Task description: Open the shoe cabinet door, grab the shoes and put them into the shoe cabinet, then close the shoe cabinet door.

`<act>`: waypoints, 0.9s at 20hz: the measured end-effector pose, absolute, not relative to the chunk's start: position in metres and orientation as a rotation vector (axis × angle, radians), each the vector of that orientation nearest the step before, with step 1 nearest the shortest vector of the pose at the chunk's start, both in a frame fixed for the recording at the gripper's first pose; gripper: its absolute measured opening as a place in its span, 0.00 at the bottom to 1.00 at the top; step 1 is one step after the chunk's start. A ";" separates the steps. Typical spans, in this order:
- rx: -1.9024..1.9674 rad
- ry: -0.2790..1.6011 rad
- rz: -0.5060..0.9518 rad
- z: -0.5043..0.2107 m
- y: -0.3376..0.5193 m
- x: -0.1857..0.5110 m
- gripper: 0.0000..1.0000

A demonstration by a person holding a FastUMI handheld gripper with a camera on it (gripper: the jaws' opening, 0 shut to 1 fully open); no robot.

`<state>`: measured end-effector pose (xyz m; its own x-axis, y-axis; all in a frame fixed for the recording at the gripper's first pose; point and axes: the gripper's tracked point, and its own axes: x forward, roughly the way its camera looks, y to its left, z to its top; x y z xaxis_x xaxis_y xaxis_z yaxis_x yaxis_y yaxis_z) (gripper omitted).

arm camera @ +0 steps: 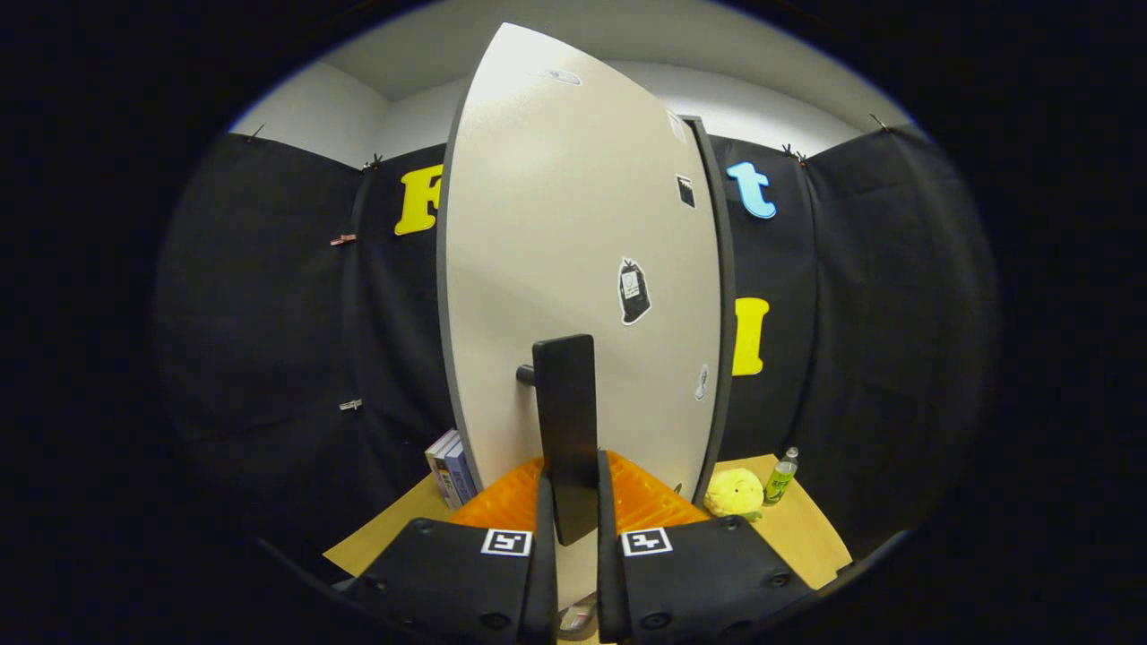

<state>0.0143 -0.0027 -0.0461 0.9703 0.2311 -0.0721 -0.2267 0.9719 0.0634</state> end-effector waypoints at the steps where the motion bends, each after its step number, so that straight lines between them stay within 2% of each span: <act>1: 0.057 0.077 0.216 -0.046 -0.011 0.012 0.21; 18: 0.047 0.073 0.136 -0.039 -0.102 -0.005 0.20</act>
<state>-0.0053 -0.1022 -0.0387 0.9882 0.1368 -0.0692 -0.1334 0.9897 0.0517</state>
